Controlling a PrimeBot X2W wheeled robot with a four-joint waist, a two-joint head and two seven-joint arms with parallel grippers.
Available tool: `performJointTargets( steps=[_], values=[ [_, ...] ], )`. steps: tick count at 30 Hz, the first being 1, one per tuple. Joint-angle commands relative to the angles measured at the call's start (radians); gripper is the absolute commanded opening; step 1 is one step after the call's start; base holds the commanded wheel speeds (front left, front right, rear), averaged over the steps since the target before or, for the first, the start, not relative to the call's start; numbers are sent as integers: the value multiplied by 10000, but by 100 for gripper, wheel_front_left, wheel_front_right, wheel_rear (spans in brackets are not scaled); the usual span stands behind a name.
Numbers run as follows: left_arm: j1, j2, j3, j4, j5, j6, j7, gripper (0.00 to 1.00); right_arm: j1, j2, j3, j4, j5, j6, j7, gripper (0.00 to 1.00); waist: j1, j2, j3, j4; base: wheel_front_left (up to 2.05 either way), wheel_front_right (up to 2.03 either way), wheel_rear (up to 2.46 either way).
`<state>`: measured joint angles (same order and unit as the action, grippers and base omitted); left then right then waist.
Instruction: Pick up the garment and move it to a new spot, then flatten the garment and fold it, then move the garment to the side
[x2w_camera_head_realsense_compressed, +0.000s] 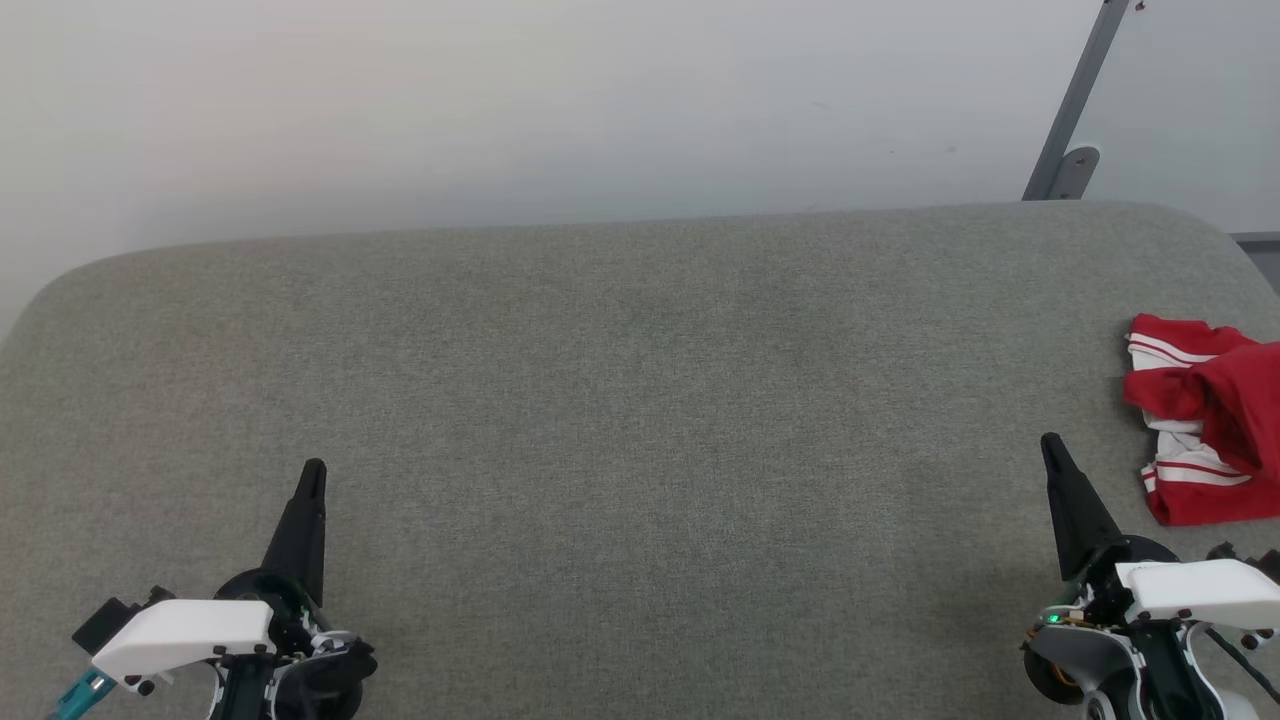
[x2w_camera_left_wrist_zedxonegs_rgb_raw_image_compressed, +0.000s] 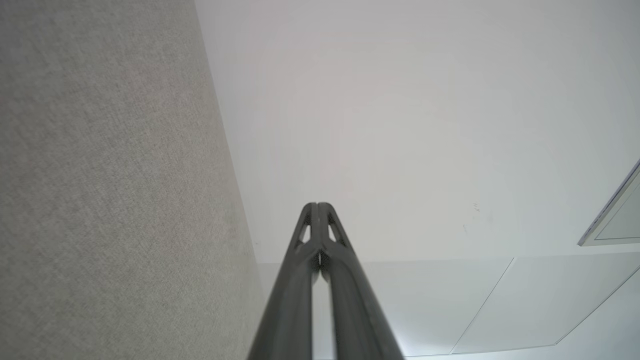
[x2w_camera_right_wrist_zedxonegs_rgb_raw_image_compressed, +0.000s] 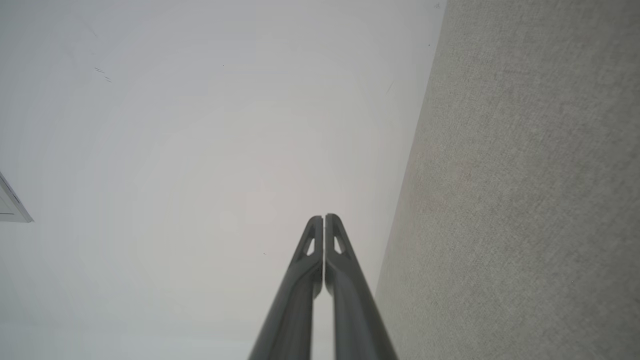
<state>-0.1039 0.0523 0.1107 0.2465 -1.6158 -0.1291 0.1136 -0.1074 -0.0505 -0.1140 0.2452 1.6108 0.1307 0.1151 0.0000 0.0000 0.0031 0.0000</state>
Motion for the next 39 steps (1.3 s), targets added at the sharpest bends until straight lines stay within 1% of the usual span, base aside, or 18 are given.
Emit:
performJointTargets(
  steps=[1, 39],
  values=[
    [-121, -5, 20, 1, 27, -28, 15, 0, -45, 11, -8, 7, 39, 2, 7, 0, 0, 0, 0, 0, 0, 0, 0],
    [-123, -11, 35, 1, 43, -29, 29, 0, -45, 11, -3, 9, 41, 2, 7, 0, 0, 0, 0, 0, 0, 0, 0]
  ],
)
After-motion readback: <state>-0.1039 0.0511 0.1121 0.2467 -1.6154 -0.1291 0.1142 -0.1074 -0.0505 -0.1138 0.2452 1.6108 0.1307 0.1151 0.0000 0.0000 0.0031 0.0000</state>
